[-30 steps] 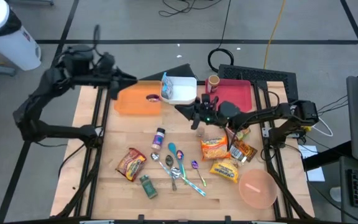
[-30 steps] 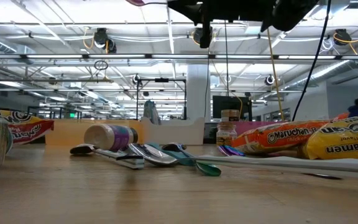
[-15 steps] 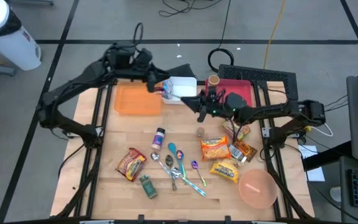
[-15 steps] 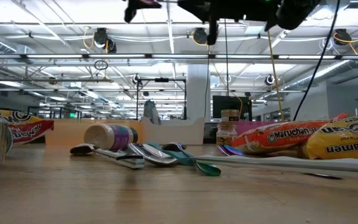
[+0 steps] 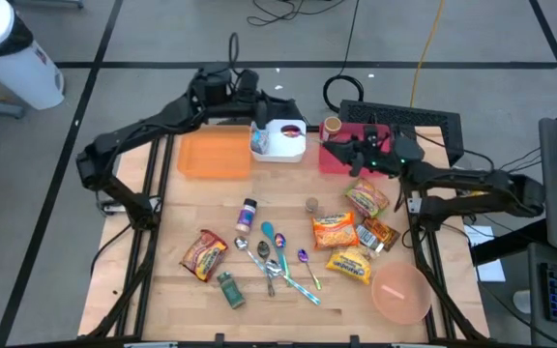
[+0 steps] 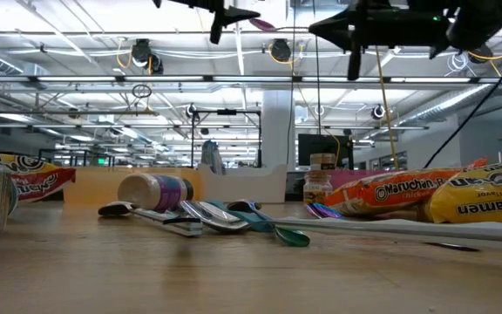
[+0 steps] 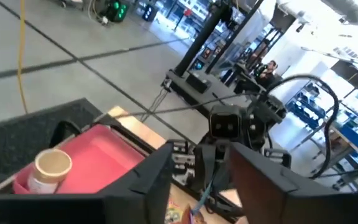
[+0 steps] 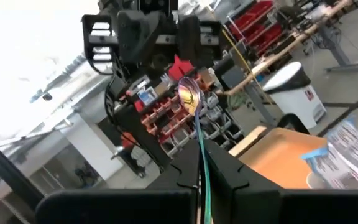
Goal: Pick & Place Food Item
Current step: Put the bottom left violet and green spoon into the orange bin
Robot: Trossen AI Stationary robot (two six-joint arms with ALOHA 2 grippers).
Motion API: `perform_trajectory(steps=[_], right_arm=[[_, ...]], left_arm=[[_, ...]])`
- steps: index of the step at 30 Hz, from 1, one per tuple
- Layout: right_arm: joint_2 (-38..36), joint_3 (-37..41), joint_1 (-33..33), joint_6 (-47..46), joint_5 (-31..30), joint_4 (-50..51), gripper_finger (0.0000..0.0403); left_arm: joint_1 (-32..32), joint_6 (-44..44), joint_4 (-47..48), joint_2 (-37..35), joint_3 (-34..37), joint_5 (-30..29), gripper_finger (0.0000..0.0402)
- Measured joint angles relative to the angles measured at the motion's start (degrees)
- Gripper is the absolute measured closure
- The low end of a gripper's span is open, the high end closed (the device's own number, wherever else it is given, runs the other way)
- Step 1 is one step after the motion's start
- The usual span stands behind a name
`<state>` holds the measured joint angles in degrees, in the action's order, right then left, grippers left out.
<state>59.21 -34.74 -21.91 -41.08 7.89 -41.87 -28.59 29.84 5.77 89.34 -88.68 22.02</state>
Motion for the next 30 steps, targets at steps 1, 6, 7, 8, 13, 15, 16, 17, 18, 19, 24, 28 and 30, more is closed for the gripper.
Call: perform_trajectory(steps=[1,6,7,8,13,15,16,17,18,19,24,28,30], right_arm=[[-0.94,0.95,0.09,-0.30,-0.16,0.10,0.0402],[-4.68,3.44,0.25,-1.77,-0.34,-0.30,0.0402],[-5.20,3.67,0.22,-1.77,-0.52,-0.30,0.0402],[-5.64,3.75,0.22,-1.75,-0.71,-0.15,0.0402],[-6.97,3.73,0.18,-1.43,-1.95,-0.61,0.0402],[-7.13,3.73,0.15,-1.12,-2.09,-0.51,0.0402],[-7.13,3.73,0.15,-1.07,-2.13,-0.70,0.0402],[-7.13,3.73,0.15,-0.86,-2.13,-0.78,0.0402],[-7.13,3.73,0.15,-0.78,-2.13,-0.79,0.0402],[-7.13,3.73,0.15,-0.74,-2.19,-0.80,0.0402],[-7.15,3.73,0.15,-0.70,-2.30,-3.23,0.0402],[-7.13,3.73,0.15,-0.70,-2.17,-3.30,0.0402],[-7.13,3.73,0.24,-0.70,-2.15,-3.22,0.0403]], left_arm=[[0.39,0.26,-0.20,0.65,0.00,-0.02,0.0216],[2.91,0.94,-3.88,3.12,0.02,0.22,0.0163],[3.38,0.74,-4.06,3.38,0.02,0.26,0.0156],[3.88,0.25,-4.35,3.65,0.02,0.24,0.0152],[5.93,-0.89,-4.58,4.13,0.02,-1.00,0.0145],[6.41,-1.04,-4.50,4.13,0.02,-1.58,0.0144],[6.55,-1.04,-4.40,4.13,0.02,-1.71,0.0144],[6.62,-1.01,-4.33,4.13,0.02,-1.79,0.0144],[6.62,-0.85,-4.22,4.13,0.02,-1.98,0.0144],[6.62,-0.61,-4.05,4.13,0.02,-2.20,0.0144],[6.59,0.34,0.96,4.13,0.02,-4.82,0.0148],[6.60,0.43,2.20,4.13,0.02,-5.64,0.0175],[6.60,0.39,1.76,4.13,0.02,-5.64,0.0195]])
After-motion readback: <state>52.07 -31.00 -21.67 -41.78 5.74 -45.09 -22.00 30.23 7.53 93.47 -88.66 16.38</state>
